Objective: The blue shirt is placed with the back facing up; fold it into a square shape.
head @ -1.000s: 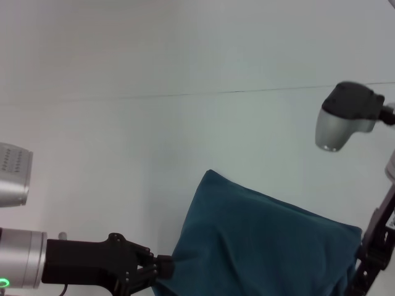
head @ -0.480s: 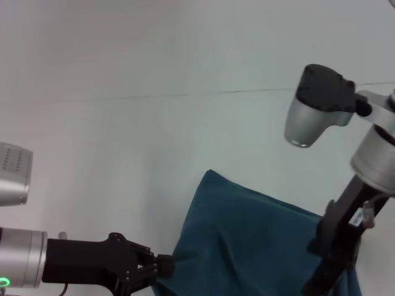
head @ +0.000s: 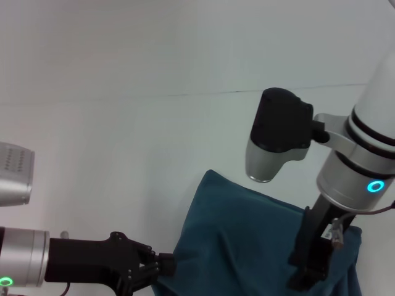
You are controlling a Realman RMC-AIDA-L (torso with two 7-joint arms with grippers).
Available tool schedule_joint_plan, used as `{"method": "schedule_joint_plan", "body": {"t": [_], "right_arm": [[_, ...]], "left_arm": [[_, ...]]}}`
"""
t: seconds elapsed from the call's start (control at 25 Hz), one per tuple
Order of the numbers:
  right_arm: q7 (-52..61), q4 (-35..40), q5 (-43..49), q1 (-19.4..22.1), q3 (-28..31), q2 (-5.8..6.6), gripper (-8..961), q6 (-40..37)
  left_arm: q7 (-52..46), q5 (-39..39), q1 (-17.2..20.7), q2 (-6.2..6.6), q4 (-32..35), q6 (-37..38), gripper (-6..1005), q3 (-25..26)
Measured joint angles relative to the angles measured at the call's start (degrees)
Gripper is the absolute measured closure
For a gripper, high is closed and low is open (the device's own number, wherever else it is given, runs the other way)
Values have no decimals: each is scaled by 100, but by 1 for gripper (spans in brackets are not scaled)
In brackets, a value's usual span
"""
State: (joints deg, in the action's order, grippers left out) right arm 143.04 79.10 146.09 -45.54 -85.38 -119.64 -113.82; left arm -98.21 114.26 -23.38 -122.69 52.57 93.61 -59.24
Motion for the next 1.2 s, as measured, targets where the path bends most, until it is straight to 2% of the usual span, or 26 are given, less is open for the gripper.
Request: {"method": "schedule_joint_plan", "body": {"t": [0.08, 0.28, 0.72, 0.92, 1.2], "right_arm": [[-14, -1, 2, -19, -55, -42, 448, 13], [35, -1, -33, -25, -126, -51, 666, 71], [108, -293, -24, 14, -534, -67, 919, 397], [148, -480, -21, 0, -738, -75, 954, 420], [298, -588, 114, 31, -945, -67, 951, 269]], "left_arm": [[4, 0, 0, -6, -1, -27, 928, 0], [19, 0, 15, -18, -1, -41, 928, 0], [58, 0, 14, -28, -12, -113, 929, 0], [75, 0, 0, -27, -61, -164, 929, -7], [79, 0, -4, -17, -79, -189, 929, -9]]}}
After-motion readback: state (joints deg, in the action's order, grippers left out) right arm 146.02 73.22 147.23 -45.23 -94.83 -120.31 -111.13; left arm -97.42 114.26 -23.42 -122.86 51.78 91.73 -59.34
